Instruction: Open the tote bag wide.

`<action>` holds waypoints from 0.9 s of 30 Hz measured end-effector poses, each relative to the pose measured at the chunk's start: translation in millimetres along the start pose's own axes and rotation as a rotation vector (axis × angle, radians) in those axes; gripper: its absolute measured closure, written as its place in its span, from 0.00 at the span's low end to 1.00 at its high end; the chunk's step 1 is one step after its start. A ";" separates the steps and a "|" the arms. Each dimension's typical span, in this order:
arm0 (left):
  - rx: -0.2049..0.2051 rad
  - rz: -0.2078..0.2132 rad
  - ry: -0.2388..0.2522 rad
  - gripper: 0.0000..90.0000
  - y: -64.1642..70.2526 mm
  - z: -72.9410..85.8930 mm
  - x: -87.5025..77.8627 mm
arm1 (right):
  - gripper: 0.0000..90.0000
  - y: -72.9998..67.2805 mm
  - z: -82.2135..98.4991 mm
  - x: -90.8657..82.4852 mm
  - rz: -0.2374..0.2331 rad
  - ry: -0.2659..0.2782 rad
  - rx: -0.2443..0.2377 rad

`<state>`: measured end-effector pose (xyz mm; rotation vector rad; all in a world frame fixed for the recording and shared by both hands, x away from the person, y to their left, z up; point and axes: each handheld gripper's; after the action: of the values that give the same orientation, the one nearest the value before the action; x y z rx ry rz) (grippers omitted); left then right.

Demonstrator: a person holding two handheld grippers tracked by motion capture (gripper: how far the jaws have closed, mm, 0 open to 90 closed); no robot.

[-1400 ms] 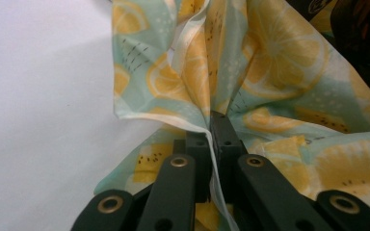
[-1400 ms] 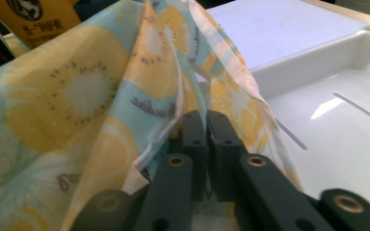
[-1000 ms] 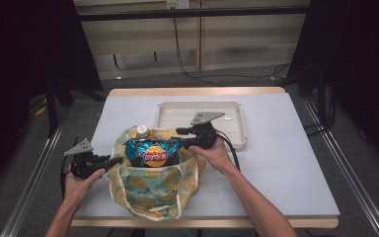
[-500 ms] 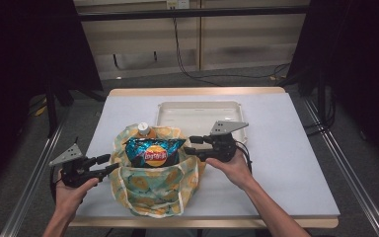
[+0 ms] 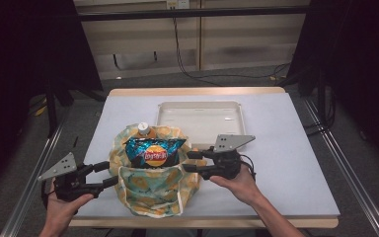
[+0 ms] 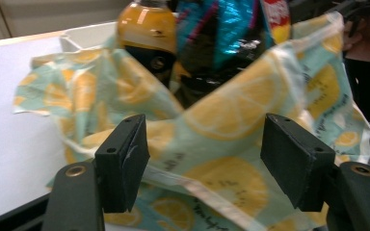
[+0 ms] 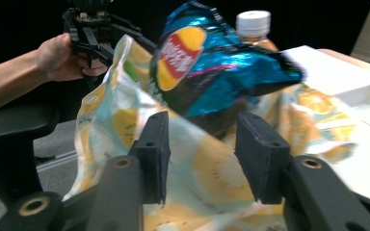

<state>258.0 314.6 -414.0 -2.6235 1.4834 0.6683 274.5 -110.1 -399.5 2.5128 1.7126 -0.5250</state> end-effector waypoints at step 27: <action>0.052 0.060 0.031 0.55 19.3 -7.0 -1.5 | 1.00 -22.1 8.8 15.8 -0.112 -0.079 -0.054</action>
<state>243.8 303.6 -403.9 -2.5715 1.5718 0.5878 257.3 -89.6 -409.6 2.3376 1.8213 -0.5697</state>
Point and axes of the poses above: each handheld gripper's, and its own axes: x roughly forward along the jaws, z roughly out of its underside, y roughly to its right
